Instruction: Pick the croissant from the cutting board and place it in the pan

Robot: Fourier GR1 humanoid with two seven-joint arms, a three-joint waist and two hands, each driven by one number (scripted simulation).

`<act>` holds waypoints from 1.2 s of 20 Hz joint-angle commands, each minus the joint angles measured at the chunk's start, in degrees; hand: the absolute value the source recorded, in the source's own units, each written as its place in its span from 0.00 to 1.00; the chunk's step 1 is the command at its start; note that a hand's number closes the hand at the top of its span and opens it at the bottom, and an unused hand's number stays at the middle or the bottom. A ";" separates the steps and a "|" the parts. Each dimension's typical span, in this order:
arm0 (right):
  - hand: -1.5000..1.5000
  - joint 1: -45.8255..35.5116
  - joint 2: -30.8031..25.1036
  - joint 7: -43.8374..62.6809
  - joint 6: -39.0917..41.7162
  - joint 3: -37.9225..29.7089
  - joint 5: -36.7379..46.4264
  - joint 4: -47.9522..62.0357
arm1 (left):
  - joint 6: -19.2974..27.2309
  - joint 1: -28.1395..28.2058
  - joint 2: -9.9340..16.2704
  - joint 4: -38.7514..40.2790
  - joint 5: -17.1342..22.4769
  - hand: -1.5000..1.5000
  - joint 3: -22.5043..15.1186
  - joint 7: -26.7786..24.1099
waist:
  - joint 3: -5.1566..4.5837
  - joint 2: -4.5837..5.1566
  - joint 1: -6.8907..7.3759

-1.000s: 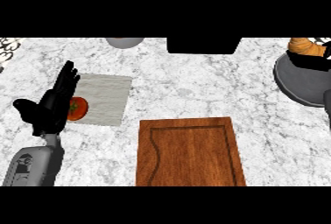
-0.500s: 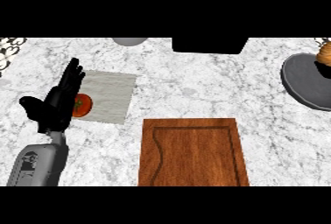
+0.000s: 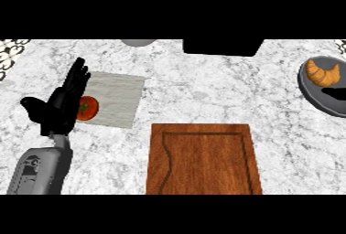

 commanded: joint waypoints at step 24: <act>0.00 16.26 0.04 -26.07 27.31 -14.19 -26.10 -10.66 | -1.14 6.89 3.37 -3.93 1.79 0.50 4.32 1.25 | -0.75 -2.89 -5.84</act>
